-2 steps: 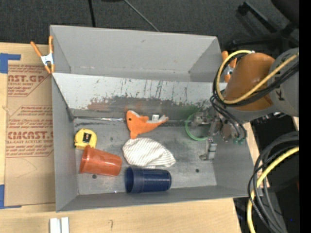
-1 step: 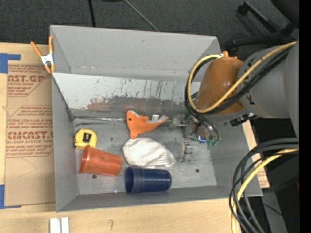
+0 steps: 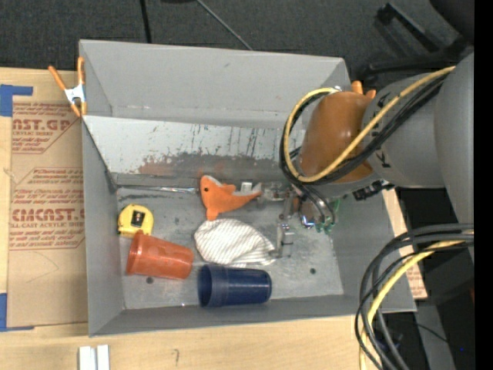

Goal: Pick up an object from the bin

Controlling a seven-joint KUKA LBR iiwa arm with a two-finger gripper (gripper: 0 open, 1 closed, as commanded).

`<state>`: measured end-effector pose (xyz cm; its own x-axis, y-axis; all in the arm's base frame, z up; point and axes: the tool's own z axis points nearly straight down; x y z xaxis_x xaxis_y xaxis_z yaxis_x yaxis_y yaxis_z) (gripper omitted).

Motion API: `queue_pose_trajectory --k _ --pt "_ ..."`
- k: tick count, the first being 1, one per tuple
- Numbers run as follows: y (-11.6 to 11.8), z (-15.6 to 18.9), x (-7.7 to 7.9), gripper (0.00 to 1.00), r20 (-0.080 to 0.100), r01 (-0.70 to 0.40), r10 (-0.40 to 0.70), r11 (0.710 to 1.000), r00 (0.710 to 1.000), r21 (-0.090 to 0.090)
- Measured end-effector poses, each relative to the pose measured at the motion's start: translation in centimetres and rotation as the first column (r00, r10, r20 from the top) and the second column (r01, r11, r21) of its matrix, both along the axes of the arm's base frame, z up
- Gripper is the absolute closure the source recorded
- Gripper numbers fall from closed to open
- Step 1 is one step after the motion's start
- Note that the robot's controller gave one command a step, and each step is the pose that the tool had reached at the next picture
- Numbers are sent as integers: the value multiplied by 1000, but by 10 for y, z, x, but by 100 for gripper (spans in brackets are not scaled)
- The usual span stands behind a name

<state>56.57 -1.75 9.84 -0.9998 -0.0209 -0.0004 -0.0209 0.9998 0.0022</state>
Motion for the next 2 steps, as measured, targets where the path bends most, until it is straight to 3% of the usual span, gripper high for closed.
queue_pose_trajectory --k 1,2 --pt "7 -3 1 0 1 -4 4 1000 1000 1" --pt "15 -25 -13 0 2 -84 84 996 996 -2"
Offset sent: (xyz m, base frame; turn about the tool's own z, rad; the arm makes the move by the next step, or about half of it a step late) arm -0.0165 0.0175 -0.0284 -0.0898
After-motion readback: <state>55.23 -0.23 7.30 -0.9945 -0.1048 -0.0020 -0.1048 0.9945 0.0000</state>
